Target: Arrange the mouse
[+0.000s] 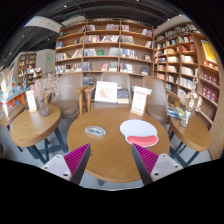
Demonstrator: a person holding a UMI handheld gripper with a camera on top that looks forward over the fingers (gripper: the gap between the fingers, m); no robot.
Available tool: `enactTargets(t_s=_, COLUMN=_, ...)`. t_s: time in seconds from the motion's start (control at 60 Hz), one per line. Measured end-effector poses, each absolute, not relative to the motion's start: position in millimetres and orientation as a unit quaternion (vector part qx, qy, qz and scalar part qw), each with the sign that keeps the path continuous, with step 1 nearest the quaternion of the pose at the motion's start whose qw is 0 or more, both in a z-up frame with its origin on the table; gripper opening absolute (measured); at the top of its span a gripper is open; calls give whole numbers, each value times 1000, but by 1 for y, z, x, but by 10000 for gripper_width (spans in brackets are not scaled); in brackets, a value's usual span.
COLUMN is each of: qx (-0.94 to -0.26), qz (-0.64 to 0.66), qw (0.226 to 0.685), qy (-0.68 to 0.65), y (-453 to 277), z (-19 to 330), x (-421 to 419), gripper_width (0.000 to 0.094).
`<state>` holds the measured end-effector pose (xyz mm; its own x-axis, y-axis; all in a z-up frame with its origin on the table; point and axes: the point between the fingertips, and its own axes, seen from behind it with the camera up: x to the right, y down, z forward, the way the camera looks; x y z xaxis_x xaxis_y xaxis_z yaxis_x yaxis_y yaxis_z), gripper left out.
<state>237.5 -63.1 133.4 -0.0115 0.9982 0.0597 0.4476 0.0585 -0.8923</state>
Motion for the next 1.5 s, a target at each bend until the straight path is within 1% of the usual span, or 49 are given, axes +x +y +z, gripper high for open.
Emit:
enactTargets(t_s=0.133, qx=-578, qz=356, qw=374, qy=-631, y=-96, z=105, x=220, gripper_width=854)
enactTargets(t_s=0.25, qx=-572, qz=361, qw=375, qy=-634, y=-113, z=86, x=196, gripper_width=856)
enactTargets(t_s=0.333, qx=-576, qz=355, qw=377, qy=-632, y=-118, z=70, x=178, gripper_width=855)
enactTargets(t_s=0.45, qx=-581, qz=358, qw=363, qy=-635, y=-127, z=50, x=153, gripper_width=854)
enactTargets(t_s=0.633, qx=-589, qz=340, qw=367, qy=-635, y=-120, z=28, x=110, gripper_width=854)
enactTargets(t_s=0.767, qx=-596, qz=332, qw=357, qy=-638, y=-119, z=12, x=83, gripper_width=852)
enactTargets(t_s=0.85, qx=-596, qz=322, qw=360, qy=-642, y=-116, z=5, x=67, gripper_width=850)
enactTargets(t_s=1.017, qx=-599, qz=312, qw=347, qy=-650, y=-121, z=-10, x=43, gripper_width=853)
enactTargets(t_s=1.333, qx=-605, qz=324, qw=330, qy=-647, y=-128, z=-12, x=-7, gripper_width=851)
enactTargets(t_s=1.5, qx=-611, qz=321, qw=332, qy=-642, y=-124, z=-13, x=-28, gripper_width=853)
